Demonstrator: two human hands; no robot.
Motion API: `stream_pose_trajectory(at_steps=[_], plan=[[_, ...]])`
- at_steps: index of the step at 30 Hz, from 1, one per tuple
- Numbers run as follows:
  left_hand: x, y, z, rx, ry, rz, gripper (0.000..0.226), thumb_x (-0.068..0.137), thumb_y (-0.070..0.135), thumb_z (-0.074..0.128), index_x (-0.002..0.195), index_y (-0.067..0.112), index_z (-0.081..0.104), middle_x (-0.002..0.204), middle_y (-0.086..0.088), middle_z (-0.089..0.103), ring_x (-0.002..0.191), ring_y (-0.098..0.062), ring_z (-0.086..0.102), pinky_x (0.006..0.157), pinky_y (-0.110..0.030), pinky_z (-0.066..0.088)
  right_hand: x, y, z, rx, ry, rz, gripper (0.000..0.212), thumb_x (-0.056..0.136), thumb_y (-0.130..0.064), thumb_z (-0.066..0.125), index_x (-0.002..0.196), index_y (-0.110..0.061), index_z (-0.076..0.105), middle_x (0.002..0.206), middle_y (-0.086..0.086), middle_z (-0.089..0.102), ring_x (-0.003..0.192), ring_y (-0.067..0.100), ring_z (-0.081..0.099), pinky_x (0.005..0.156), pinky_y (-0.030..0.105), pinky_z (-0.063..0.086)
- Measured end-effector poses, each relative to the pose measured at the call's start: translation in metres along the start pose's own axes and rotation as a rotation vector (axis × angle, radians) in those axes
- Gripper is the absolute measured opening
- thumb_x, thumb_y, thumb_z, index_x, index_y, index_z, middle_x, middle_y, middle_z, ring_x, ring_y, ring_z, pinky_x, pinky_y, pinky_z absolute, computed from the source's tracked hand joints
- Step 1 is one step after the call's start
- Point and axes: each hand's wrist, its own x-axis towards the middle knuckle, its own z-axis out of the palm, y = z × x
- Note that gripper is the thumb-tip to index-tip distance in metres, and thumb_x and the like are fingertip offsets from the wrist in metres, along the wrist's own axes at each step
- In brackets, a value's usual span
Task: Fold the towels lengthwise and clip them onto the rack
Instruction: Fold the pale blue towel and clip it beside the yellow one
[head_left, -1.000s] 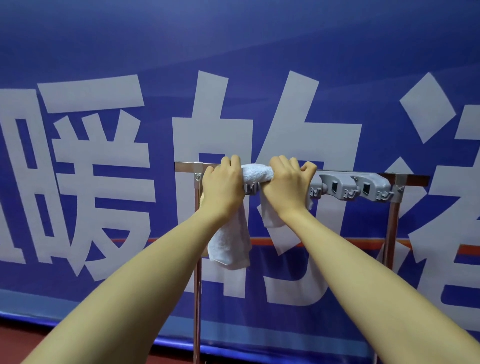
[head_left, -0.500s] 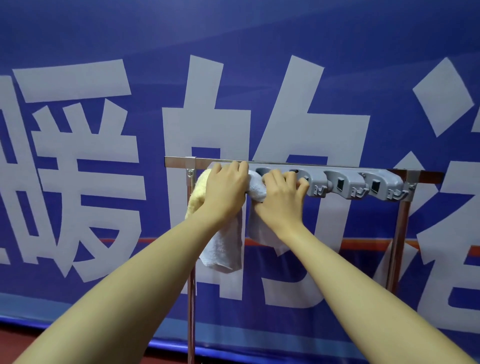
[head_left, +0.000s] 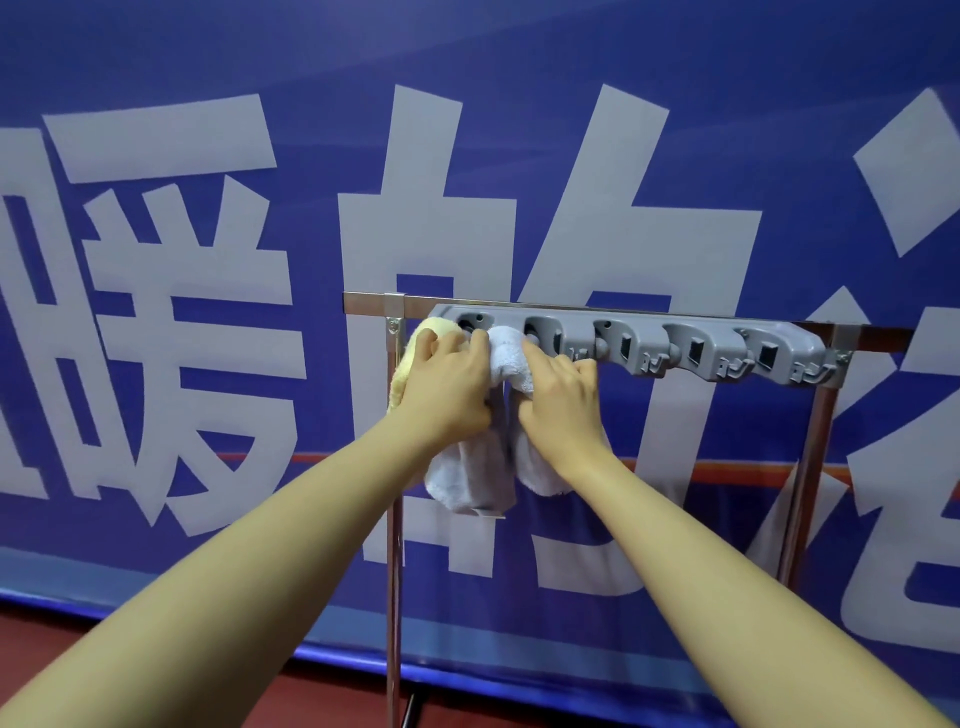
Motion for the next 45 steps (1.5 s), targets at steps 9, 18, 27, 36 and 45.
stream_pose_trajectory(at_steps=[9, 18, 27, 36, 45], plan=[[-0.017, 0.003, 0.001, 0.024, 0.022, 0.055, 0.039, 0.076, 0.034, 0.054, 0.106, 0.011, 0.046, 0.109, -0.003, 0.054, 0.119, -0.027, 0.039, 0.092, -0.041, 0.009, -0.017, -0.004, -0.006, 0.094, -0.196, 0.13, 0.022, 0.088, -0.004, 0.047, 0.108, -0.002, 0.057, 0.093, 0.015, 0.063, 0.089, 0.032, 0.051, 0.08, 0.031, 0.03], [-0.025, -0.017, -0.017, -0.002, -0.195, 0.165, 0.069, 0.081, 0.026, 0.042, 0.143, 0.007, 0.018, 0.141, -0.009, 0.038, 0.139, -0.022, 0.011, 0.108, -0.042, -0.001, -0.031, -0.01, -0.001, 0.152, -0.284, 0.167, 0.018, 0.09, -0.013, 0.047, 0.104, -0.004, 0.055, 0.09, 0.014, 0.063, 0.086, 0.032, 0.054, 0.083, 0.034, 0.034], [-0.049, -0.028, 0.008, 0.304, -0.004, 0.4, 0.043, 0.072, 0.02, 0.071, 0.114, 0.025, 0.062, 0.13, 0.002, 0.058, 0.133, -0.036, 0.038, 0.104, -0.048, 0.007, -0.05, -0.008, -0.008, 0.212, -0.237, 0.245, 0.023, 0.087, -0.022, 0.051, 0.107, -0.011, 0.054, 0.09, 0.005, 0.064, 0.086, 0.028, 0.06, 0.084, 0.036, 0.036], [-0.043, -0.036, -0.005, 0.448, 0.025, 0.402, 0.041, 0.052, 0.041, 0.08, 0.092, 0.031, 0.073, 0.131, 0.004, 0.058, 0.127, -0.032, 0.048, 0.105, -0.049, 0.018, -0.056, -0.034, 0.016, 0.213, -0.234, 0.469, 0.079, 0.074, -0.058, 0.061, 0.133, -0.015, 0.031, 0.127, 0.0, 0.052, 0.119, 0.019, 0.05, 0.093, 0.037, 0.027], [-0.043, -0.034, 0.004, 0.265, 0.144, 0.392, 0.039, 0.036, 0.032, 0.083, 0.074, 0.026, 0.073, 0.121, -0.011, 0.063, 0.119, -0.046, 0.05, 0.103, -0.059, 0.03, -0.056, -0.011, 0.025, 0.049, -0.1, 0.437, 0.038, 0.079, -0.022, 0.068, 0.107, -0.011, 0.044, 0.103, 0.005, 0.056, 0.095, 0.024, 0.052, 0.083, 0.036, 0.026]])
